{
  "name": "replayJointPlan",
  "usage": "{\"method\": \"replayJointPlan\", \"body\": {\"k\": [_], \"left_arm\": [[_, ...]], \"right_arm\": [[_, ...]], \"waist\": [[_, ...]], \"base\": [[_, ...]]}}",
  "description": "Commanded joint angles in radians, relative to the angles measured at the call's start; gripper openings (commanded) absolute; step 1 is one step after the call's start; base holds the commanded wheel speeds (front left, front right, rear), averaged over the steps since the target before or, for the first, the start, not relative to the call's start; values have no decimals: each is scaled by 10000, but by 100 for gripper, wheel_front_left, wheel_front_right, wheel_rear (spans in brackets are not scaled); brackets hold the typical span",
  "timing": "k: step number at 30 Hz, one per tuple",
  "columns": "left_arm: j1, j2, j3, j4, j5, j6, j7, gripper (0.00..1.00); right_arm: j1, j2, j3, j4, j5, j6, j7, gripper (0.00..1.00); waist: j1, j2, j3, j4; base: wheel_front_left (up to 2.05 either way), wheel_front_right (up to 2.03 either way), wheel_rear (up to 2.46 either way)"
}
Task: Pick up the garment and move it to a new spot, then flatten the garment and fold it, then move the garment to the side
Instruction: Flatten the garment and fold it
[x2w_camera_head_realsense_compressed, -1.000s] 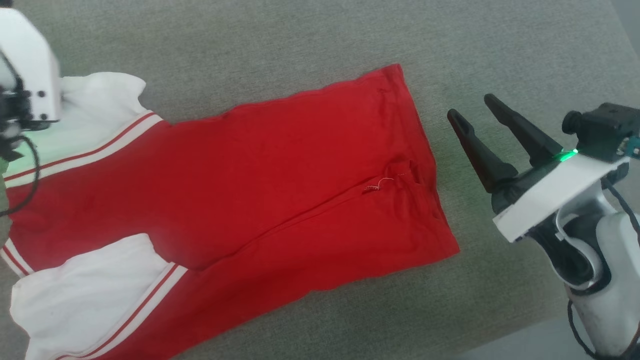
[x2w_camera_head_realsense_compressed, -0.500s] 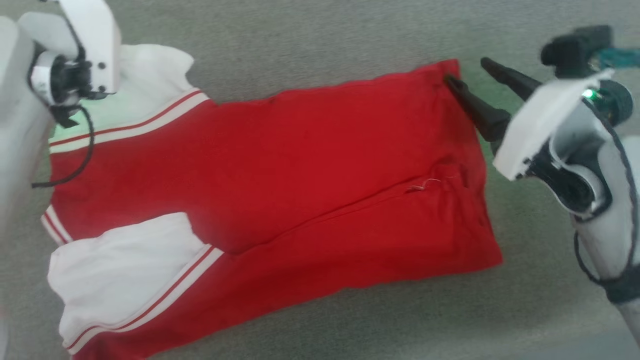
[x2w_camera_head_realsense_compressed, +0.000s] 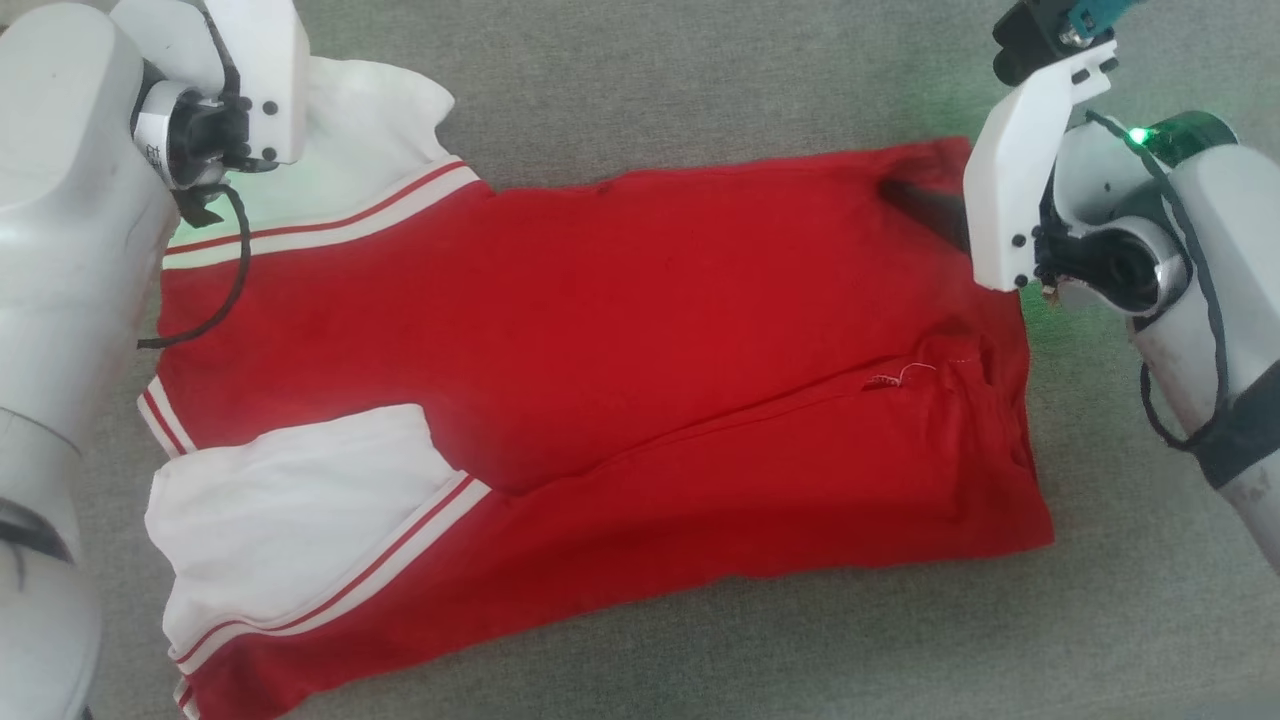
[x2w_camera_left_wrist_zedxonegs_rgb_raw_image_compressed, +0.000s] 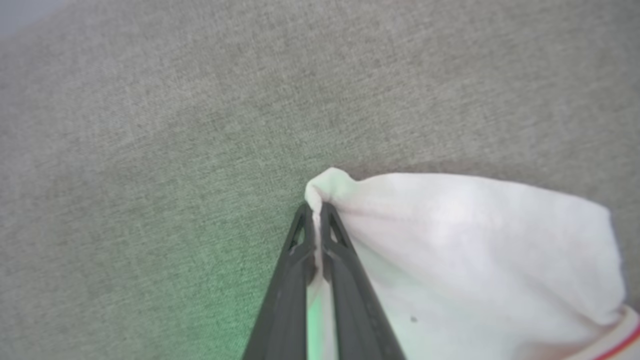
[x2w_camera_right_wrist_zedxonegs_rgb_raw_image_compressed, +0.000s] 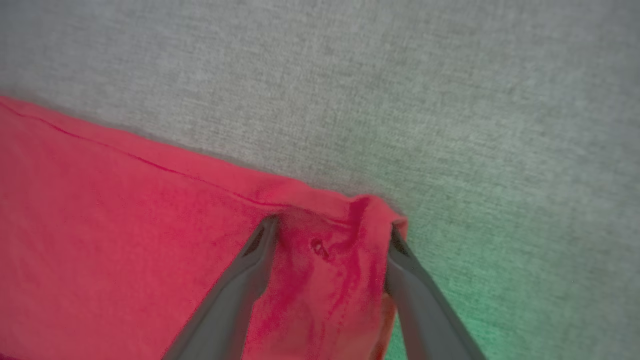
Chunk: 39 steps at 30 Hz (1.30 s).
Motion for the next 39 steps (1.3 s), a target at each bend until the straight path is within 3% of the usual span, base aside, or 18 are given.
{"method": "replayJointPlan", "body": {"k": [1, 9, 17, 26, 32, 39], "left_arm": [[126, -111, -103, 193, 33, -109, -67, 0], [-157, -450, -85, 596, -92, -486, -386, 0], [-367, -743, -186, 584, -233, -829, 75, 0], [63, -498, -600, -460, -45, -936, 534, 0], [906, -13, -769, -2117, -113, -547, 872, 0], [2525, 1312, -960, -5801, -184, 846, 1823, 0]], "right_arm": [[773, 154, 543, 709, 85, -26, 575, 0], [265, -77, 760, 642, 314, -24, 265, 0], [490, -802, 709, -175, 653, -15, -348, 0], [1393, -1744, 151, -1441, 734, -17, -552, 0], [2404, -2174, -600, -2407, 634, -17, -310, 0], [4054, -2461, -1919, -3665, 383, -17, 278, 0]], "waist": [[0, -1, -14, 37], [0, -1, -278, 340], [0, -1, -1021, 800], [0, -1, -1931, 1350], [0, -1, -2459, 1671], [0, -1, -2844, 1986]], "base": [[0, 0, 0], [0, 0, 0], [0, 0, 0], [0, 0, 0], [0, 0, 0], [0, 0, 0]]}}
